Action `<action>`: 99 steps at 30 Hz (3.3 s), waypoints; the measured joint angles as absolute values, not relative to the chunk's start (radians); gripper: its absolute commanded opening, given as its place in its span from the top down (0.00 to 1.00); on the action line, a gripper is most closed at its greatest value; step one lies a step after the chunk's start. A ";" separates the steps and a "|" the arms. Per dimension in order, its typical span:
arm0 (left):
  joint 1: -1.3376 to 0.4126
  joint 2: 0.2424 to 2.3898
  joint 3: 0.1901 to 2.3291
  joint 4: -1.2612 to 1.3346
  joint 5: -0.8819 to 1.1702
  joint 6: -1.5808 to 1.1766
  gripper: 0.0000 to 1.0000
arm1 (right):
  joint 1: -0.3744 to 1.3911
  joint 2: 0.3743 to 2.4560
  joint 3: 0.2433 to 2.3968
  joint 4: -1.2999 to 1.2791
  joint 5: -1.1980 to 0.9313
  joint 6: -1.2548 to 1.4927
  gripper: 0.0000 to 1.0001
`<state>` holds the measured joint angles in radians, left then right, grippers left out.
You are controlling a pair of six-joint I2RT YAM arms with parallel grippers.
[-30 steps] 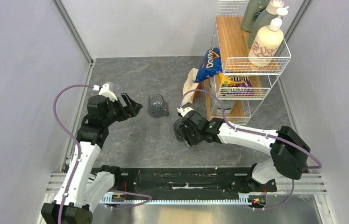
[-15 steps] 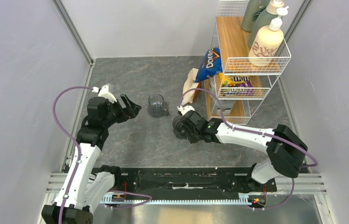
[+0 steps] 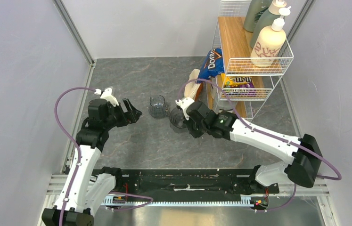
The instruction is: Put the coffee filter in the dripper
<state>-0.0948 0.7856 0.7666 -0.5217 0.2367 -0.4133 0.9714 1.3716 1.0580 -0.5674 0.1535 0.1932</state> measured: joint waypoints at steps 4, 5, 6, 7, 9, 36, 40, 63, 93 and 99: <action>-0.089 0.810 0.819 -0.588 0.241 -0.372 0.00 | 0.971 1.396 1.276 -0.701 0.108 0.126 1.00; -0.085 0.828 0.842 -0.607 0.245 -0.364 0.00 | 0.971 1.411 1.328 -0.725 0.097 0.112 1.00; -0.080 0.850 0.867 -0.623 0.248 -0.355 0.00 | 0.971 1.436 1.395 -0.753 0.081 0.093 1.00; -0.070 0.874 0.892 -0.635 0.260 -0.349 0.00 | 0.971 1.454 1.432 -0.764 0.073 0.082 1.00; -0.038 0.910 0.926 -0.653 0.290 -0.339 0.00 | 0.971 1.507 1.509 -0.786 0.046 0.046 1.00; 0.264 1.173 1.108 -0.660 0.483 -0.385 0.00 | 0.810 2.048 2.004 -0.859 -0.099 -0.132 1.00; 0.270 1.176 1.108 -0.636 0.494 -0.402 0.00 | 0.810 2.050 2.003 -0.856 -0.101 -0.133 1.00; 0.279 1.188 1.108 -0.625 0.527 -0.412 0.00 | 0.800 2.080 1.987 -0.824 -0.100 -0.136 0.99; 0.280 1.213 1.108 -0.623 0.529 -0.412 0.00 | 0.788 2.090 1.987 -0.816 -0.130 -0.150 0.88; 0.280 1.217 1.108 -0.618 0.530 -0.413 0.00 | 0.788 2.090 1.987 -0.816 -0.126 -0.151 0.88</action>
<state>0.2802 1.2167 1.1080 -0.6178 0.5301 -0.4126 0.7883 2.0899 1.9869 -0.8158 -0.1257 -0.1509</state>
